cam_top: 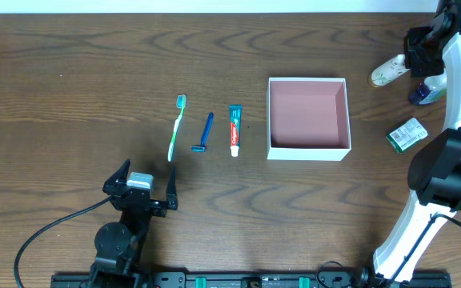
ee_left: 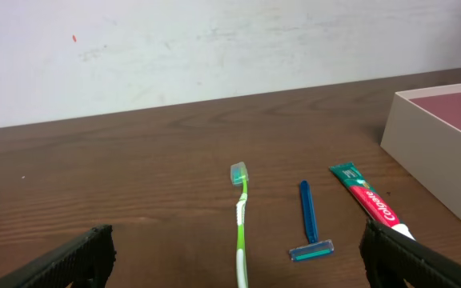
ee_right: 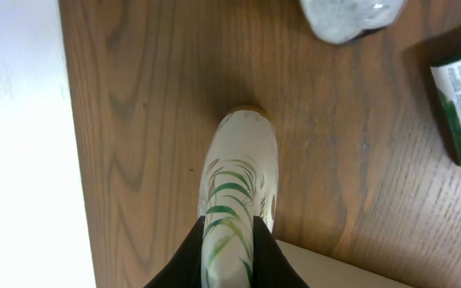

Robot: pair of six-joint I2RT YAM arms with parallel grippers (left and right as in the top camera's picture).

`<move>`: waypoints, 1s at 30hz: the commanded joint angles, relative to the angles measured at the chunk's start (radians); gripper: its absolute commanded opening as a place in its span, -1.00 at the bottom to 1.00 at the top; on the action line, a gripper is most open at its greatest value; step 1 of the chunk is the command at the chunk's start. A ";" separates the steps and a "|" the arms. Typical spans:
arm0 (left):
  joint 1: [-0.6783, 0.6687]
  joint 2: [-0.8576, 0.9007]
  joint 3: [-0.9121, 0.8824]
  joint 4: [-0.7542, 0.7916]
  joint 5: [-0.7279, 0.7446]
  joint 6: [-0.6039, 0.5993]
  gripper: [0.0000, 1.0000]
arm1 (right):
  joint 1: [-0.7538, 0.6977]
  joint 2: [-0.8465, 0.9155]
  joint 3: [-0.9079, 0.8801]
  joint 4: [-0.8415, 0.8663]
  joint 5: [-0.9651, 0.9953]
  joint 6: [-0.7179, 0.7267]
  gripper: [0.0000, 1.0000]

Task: Pack container
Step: 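Lift the Pantene tube and lower it into the box's left corner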

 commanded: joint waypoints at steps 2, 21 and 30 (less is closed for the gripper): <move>0.006 -0.006 -0.032 -0.015 -0.001 0.016 0.96 | -0.016 -0.043 -0.003 0.046 -0.049 -0.125 -0.98; 0.006 -0.006 -0.032 -0.015 -0.001 0.016 0.96 | 0.021 -0.301 -0.003 0.288 -0.618 -0.497 -0.98; 0.006 -0.006 -0.032 -0.015 -0.001 0.016 0.96 | 0.169 -0.389 -0.003 0.051 -0.480 -0.754 -0.97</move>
